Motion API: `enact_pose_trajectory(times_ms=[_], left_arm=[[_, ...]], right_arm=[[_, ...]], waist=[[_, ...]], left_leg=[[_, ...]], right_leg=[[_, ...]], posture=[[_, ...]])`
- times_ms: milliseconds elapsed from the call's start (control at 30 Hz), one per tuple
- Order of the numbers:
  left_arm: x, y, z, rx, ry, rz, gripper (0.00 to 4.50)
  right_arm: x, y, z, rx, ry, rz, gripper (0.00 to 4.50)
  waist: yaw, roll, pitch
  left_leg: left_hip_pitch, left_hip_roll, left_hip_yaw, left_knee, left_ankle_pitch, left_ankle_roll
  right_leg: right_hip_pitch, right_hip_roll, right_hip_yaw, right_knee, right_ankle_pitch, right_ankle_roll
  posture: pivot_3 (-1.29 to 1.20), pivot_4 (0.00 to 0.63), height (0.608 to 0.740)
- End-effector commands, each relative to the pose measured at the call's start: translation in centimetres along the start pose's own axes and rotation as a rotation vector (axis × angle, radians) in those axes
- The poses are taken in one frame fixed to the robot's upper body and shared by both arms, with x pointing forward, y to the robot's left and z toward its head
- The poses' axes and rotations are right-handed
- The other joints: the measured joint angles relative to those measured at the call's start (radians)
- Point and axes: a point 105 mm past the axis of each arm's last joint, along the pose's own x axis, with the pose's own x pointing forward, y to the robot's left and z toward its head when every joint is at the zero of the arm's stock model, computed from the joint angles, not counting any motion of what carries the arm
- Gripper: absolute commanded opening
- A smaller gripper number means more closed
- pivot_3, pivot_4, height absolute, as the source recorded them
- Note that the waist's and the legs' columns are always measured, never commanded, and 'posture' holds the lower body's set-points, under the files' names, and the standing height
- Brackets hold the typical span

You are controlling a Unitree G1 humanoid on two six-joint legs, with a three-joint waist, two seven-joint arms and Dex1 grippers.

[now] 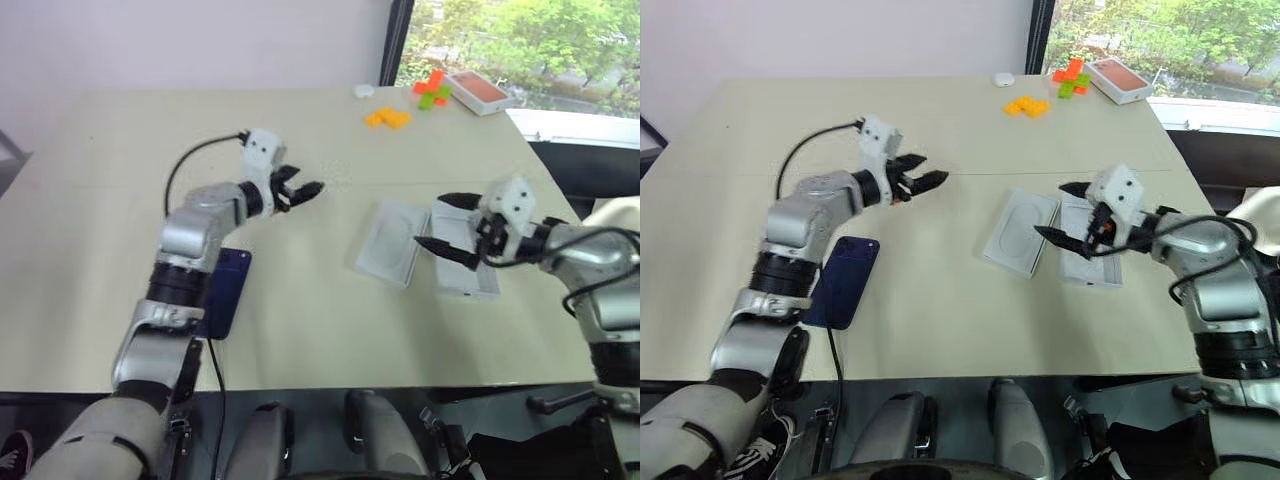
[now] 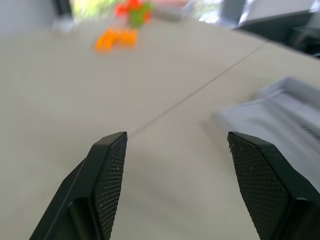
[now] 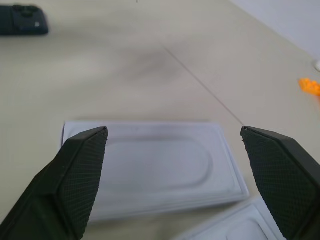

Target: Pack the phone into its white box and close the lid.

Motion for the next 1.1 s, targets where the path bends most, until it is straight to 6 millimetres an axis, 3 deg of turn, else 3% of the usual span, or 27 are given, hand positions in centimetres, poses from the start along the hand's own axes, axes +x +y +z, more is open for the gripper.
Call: enact_pose_trajectory(times_ms=[33,200,233,333,467,767,967,1100], left_arm=[[-2.5,-1.9,0.2,0.131,-0.022,-0.161,3.43],[-3.8,-3.6,1.7,0.081,-0.147,-0.217,3.43],[-4.0,-4.1,1.9,0.059,-0.156,-0.241,3.43],[-4.8,-4.9,1.5,0.063,-0.132,-0.275,3.43],[-5.3,-4.5,0.6,0.073,-0.092,-0.241,3.43],[-5.6,-3.9,0.6,0.087,-0.082,-0.205,3.43],[-5.4,-3.7,0.5,0.095,-0.077,-0.193,3.43],[-5.1,-3.4,0.3,0.110,-0.070,-0.178,3.43]], right_arm=[[1.0,-1.1,1.2,-0.048,-0.002,-0.033,2.78],[3.4,0.0,-0.6,-0.131,0.086,0.025,0.18],[3.9,0.3,-0.8,-0.123,0.088,0.036,0.03],[5.0,0.4,-1.8,-0.156,0.139,0.026,0.03],[6.0,0.7,-3.4,-0.262,0.223,0.039,0.03],[4.4,0.7,-5.9,-0.475,0.386,0.148,0.03],[3.5,0.4,-6.2,-0.543,0.429,0.171,0.03],[4.2,1.0,-5.3,-0.554,0.386,0.183,0.03]], waist=[[0.000,0.000,0.000],[0.021,-0.001,0.000],[0.022,-0.001,0.000],[0.020,0.000,0.000],[0.008,0.000,0.000],[0.003,0.000,0.000],[0.003,0.000,0.000],[0.003,0.000,0.000]], left_leg=[[0.000,0.000,0.000,0.000,0.000,0.000],[-0.001,0.000,-0.002,0.001,0.000,0.000],[-0.001,0.000,-0.002,0.001,0.000,0.000],[-0.001,0.000,-0.001,0.001,-0.001,0.001],[-0.001,0.000,-0.001,0.001,-0.001,0.002],[-0.001,0.001,-0.001,0.001,-0.001,0.002],[0.000,0.001,-0.001,0.001,-0.001,0.002],[0.000,0.001,-0.001,0.001,-0.001,0.001]], right_leg=[[0.000,0.000,0.000,0.000,0.000,0.000],[0.001,0.000,-0.002,0.000,0.000,0.000],[0.001,0.000,-0.002,-0.001,0.000,0.000],[0.001,0.000,-0.002,0.000,0.000,0.000],[0.001,0.000,-0.002,0.000,0.000,0.000],[0.001,0.002,-0.002,0.000,0.000,0.000],[0.001,0.002,-0.002,0.000,0.000,0.000],[0.001,0.002,-0.002,0.000,0.000,0.000]], posture=[[0.00,0.150,0.740],[0.00,0.150,0.740],[0.00,0.150,0.740],[0.00,0.150,0.740],[0.00,0.150,0.740],[0.00,0.150,0.740],[0.00,0.150,0.740],[0.00,0.150,0.740]])
